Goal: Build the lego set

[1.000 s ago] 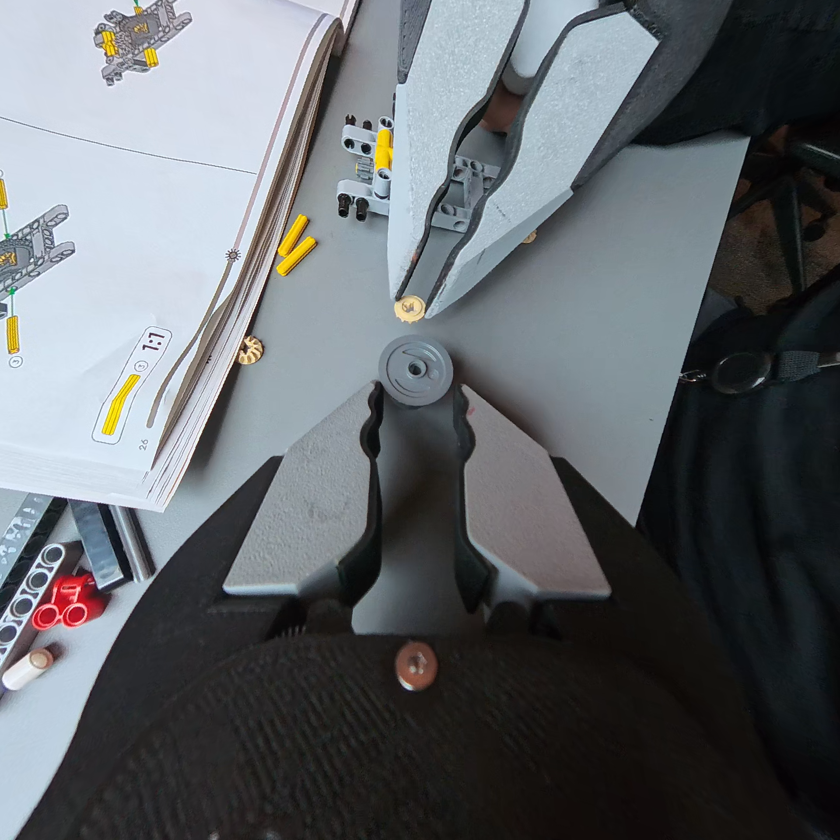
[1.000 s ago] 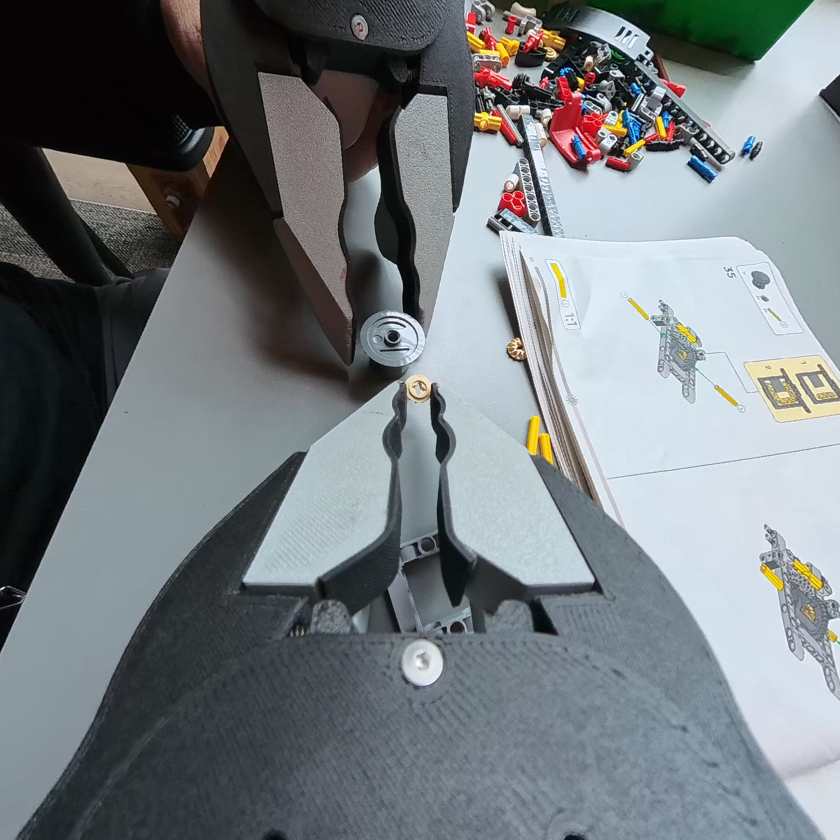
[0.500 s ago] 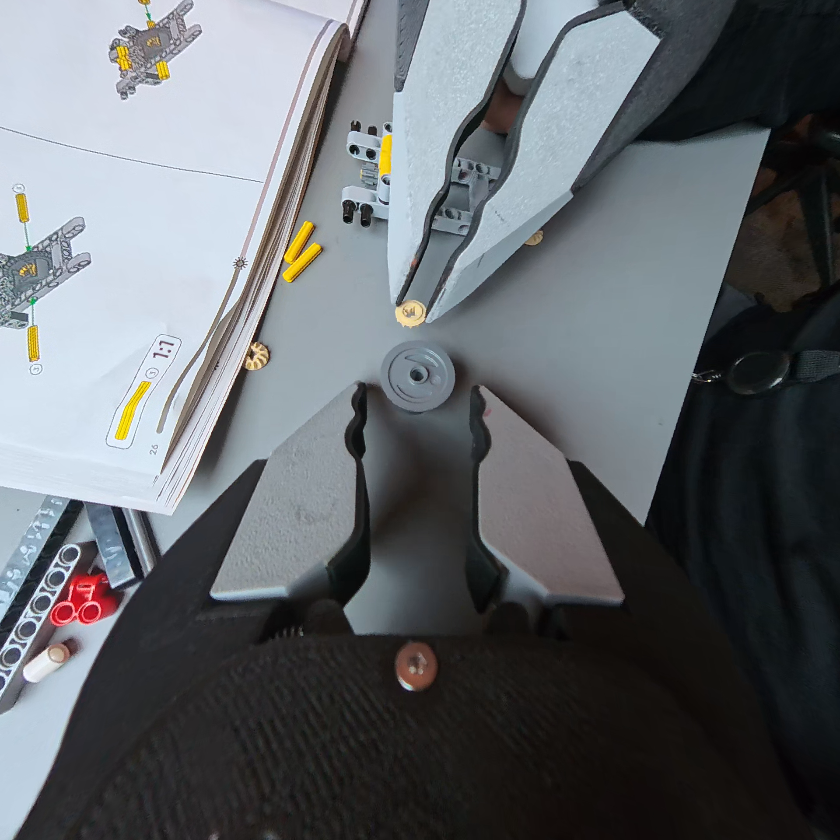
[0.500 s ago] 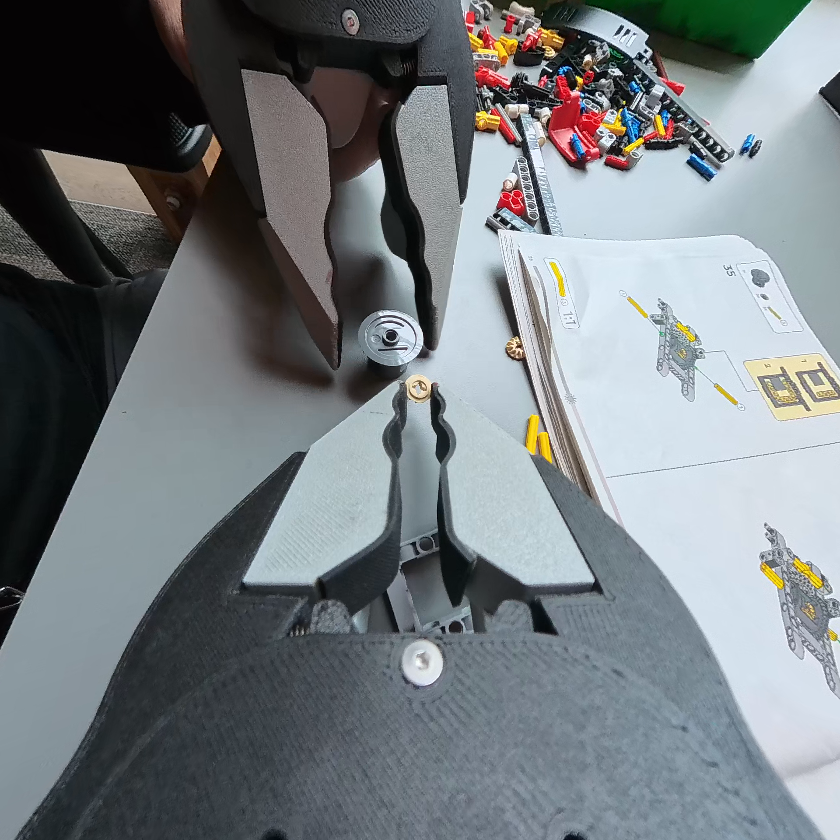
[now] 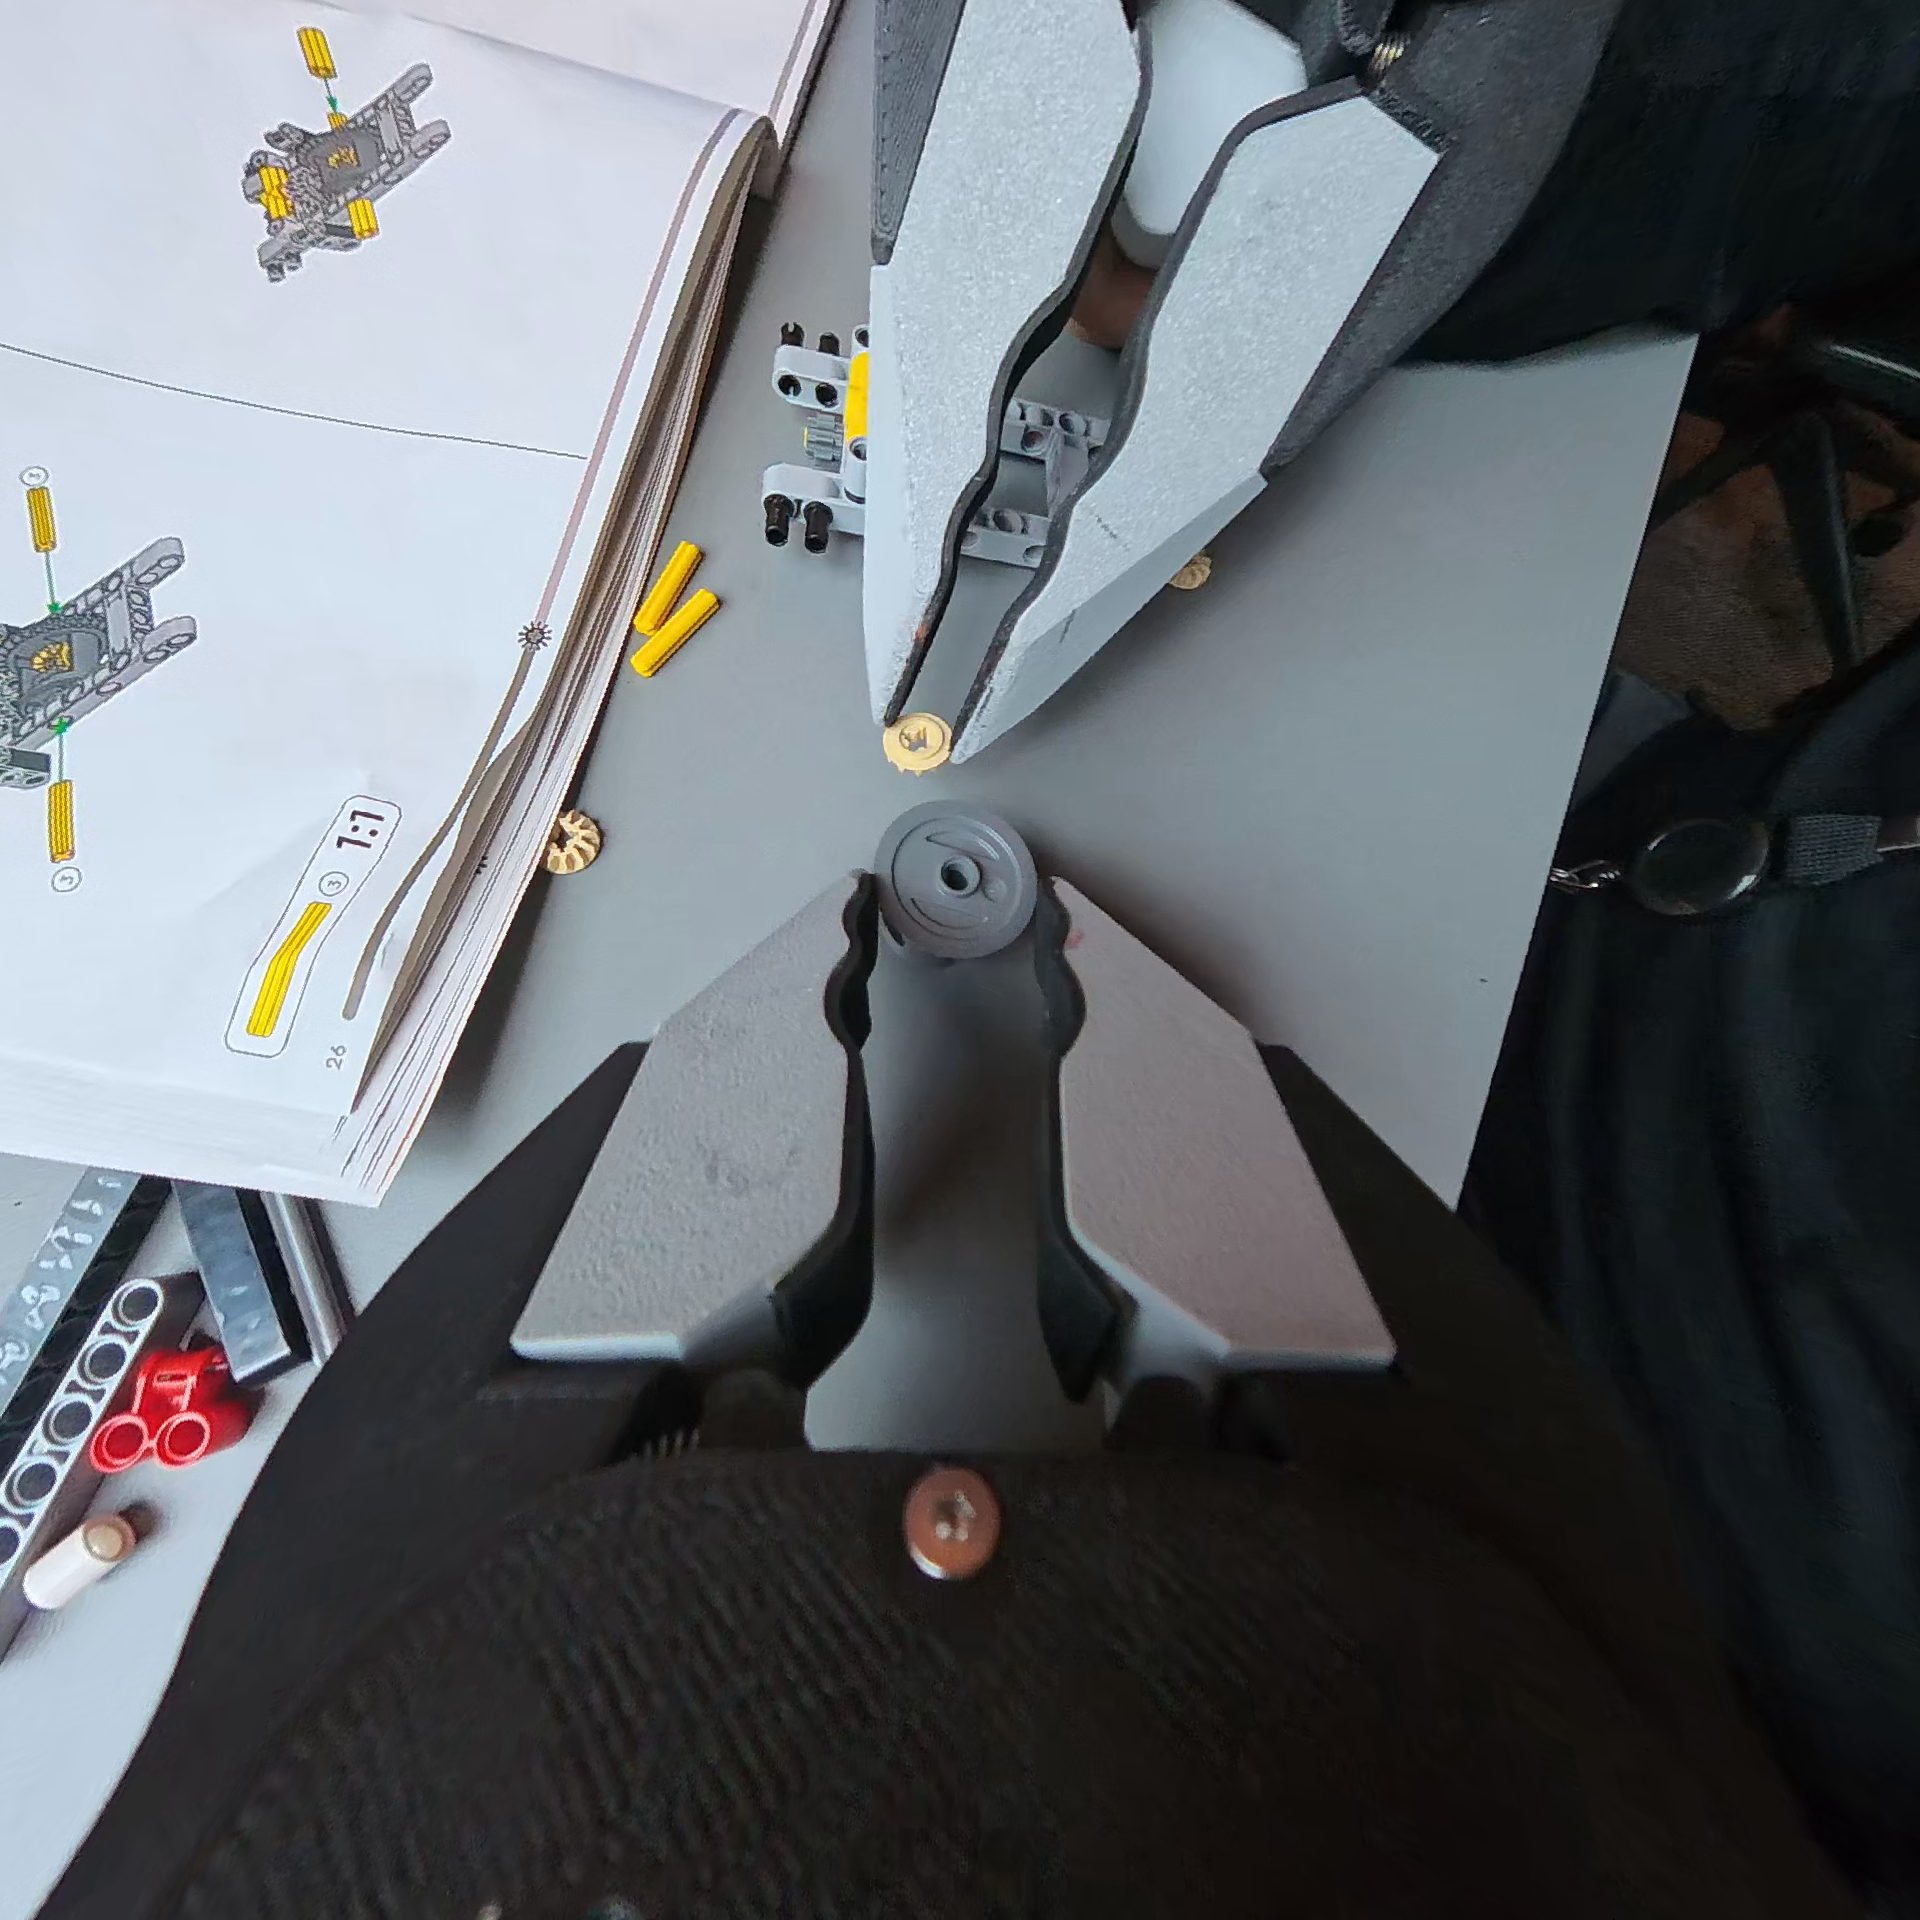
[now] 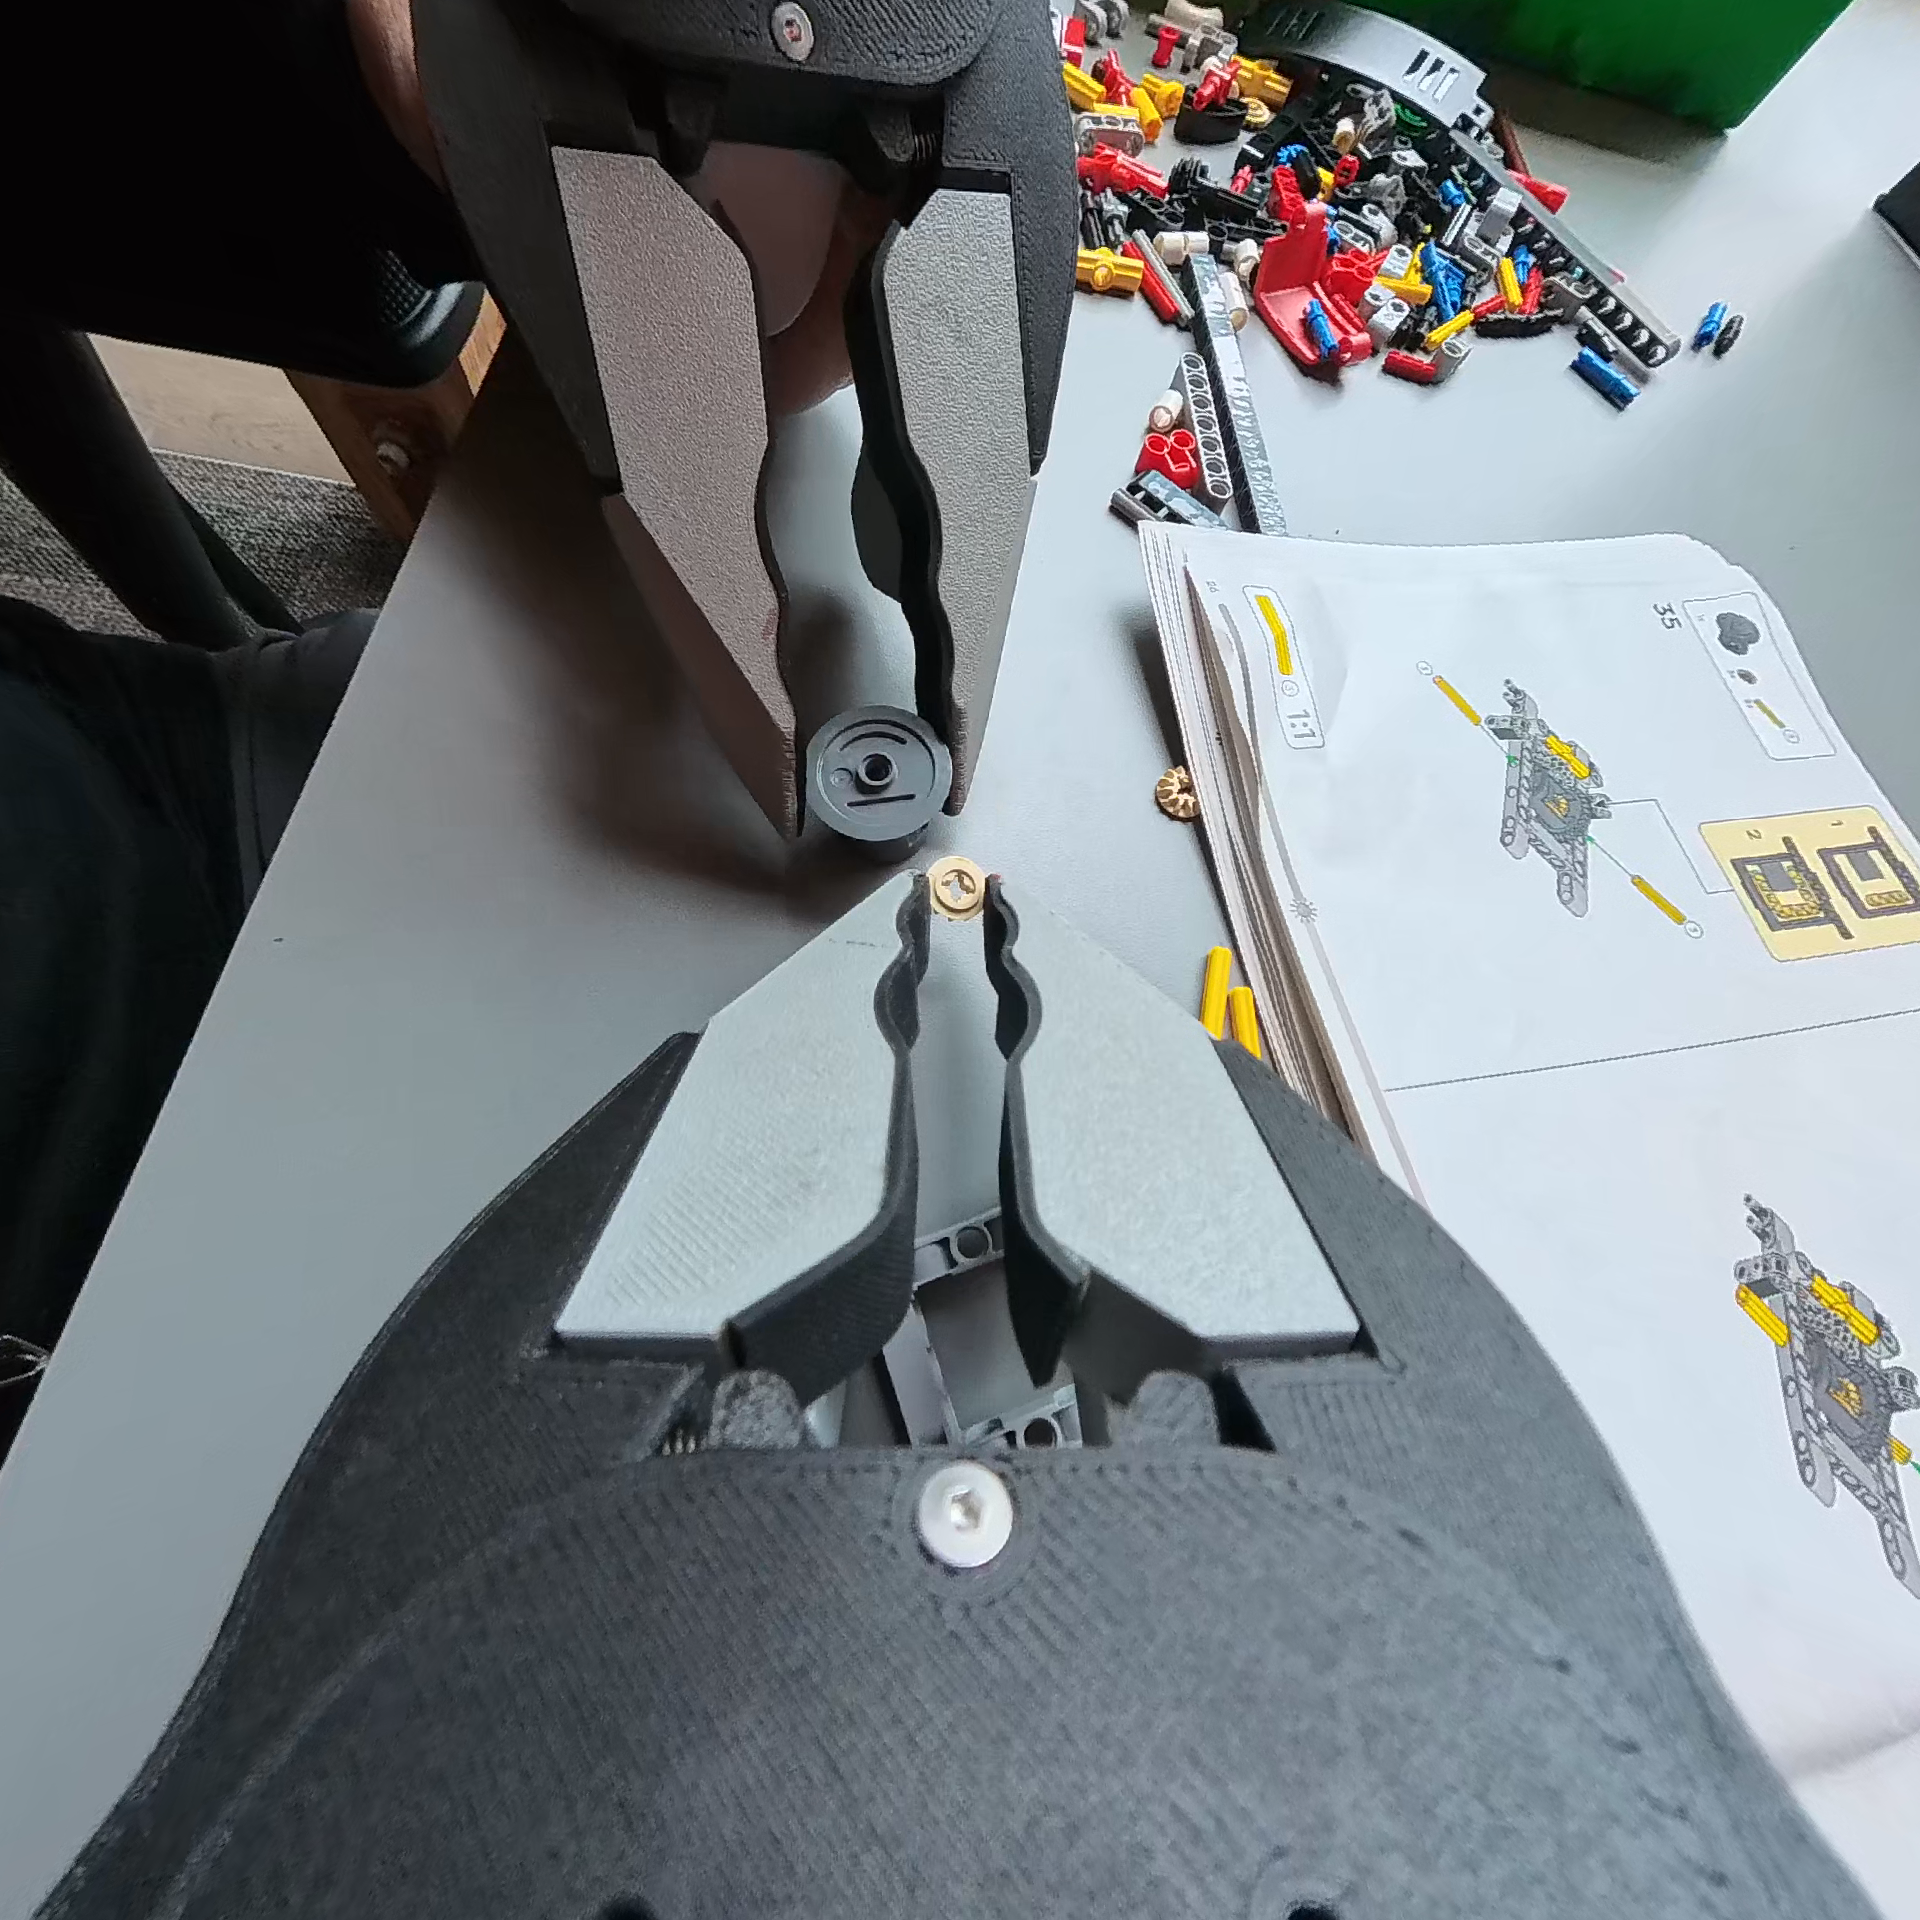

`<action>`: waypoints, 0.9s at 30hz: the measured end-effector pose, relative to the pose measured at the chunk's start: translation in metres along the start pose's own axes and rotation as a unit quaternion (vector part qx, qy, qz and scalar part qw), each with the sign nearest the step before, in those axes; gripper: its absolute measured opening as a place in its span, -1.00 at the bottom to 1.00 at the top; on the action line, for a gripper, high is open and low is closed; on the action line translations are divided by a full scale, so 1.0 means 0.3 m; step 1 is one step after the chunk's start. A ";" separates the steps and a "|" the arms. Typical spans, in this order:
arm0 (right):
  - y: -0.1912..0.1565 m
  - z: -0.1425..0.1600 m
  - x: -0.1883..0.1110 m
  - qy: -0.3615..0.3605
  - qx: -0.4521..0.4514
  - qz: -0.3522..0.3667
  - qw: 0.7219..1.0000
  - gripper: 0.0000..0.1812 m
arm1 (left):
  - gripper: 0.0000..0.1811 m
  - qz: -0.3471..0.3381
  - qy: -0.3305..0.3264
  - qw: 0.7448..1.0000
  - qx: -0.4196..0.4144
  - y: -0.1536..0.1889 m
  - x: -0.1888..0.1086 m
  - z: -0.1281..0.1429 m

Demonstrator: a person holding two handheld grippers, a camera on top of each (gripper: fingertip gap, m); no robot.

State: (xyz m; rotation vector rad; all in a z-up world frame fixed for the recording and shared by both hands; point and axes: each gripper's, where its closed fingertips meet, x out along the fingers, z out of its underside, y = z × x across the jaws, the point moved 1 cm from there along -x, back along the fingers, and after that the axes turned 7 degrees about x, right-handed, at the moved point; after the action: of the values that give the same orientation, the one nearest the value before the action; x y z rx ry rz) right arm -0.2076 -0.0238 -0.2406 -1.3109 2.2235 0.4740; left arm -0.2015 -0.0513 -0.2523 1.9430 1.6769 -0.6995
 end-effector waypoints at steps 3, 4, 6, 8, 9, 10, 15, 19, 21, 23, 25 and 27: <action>0.000 -0.001 -0.001 0.000 -0.001 0.001 1.000 -0.93 | -0.70 -0.004 0.000 1.000 0.000 -0.004 -0.001 0.001; 0.000 -0.001 -0.002 0.001 -0.001 0.001 1.000 -0.93 | -0.70 -0.006 0.000 1.000 0.000 -0.007 -0.002 0.002; 0.000 -0.002 -0.003 0.001 -0.001 0.001 1.000 -0.93 | -0.70 -0.012 0.000 1.000 -0.001 -0.014 -0.005 0.004; 0.001 -0.002 -0.003 0.001 -0.001 0.001 1.000 -0.93 | -0.70 -0.015 0.000 1.000 -0.002 -0.019 -0.008 0.007; 0.001 -0.001 -0.003 0.001 -0.001 0.002 1.000 -0.93 | -0.70 -0.016 0.000 1.000 -0.004 -0.022 -0.010 0.008; 0.002 -0.001 -0.003 0.001 -0.001 0.002 1.000 -0.93 | -0.70 -0.016 0.000 1.000 -0.006 -0.024 -0.011 0.009; 0.001 0.000 -0.002 0.000 -0.001 0.001 1.000 -0.93 | -0.70 -0.015 0.001 1.000 -0.008 -0.024 -0.011 0.009; 0.000 0.001 -0.001 -0.001 -0.002 0.001 1.000 -0.93 | -0.70 -0.014 0.001 1.000 -0.009 -0.024 -0.011 0.009; 0.000 0.000 -0.001 -0.001 -0.002 0.001 1.000 -0.93 | -0.70 -0.015 0.001 1.000 -0.008 -0.025 -0.011 0.009; 0.000 0.000 -0.001 -0.001 -0.003 0.002 1.000 -0.93 | -0.70 -0.015 0.001 1.000 -0.008 -0.025 -0.011 0.009; 0.000 0.000 -0.001 -0.001 -0.003 0.002 1.000 -0.93 | -0.70 -0.016 0.001 1.000 -0.007 -0.025 -0.010 0.009; -0.001 0.001 -0.001 -0.002 -0.004 0.002 1.000 -0.93 | -0.70 -0.016 0.001 1.000 -0.007 -0.025 -0.011 0.010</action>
State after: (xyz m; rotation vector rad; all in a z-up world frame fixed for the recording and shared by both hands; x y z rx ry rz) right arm -0.2071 -0.0236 -0.2407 -1.3086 2.2240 0.4865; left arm -0.2094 -0.0545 -0.2525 1.9117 1.7126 -0.6955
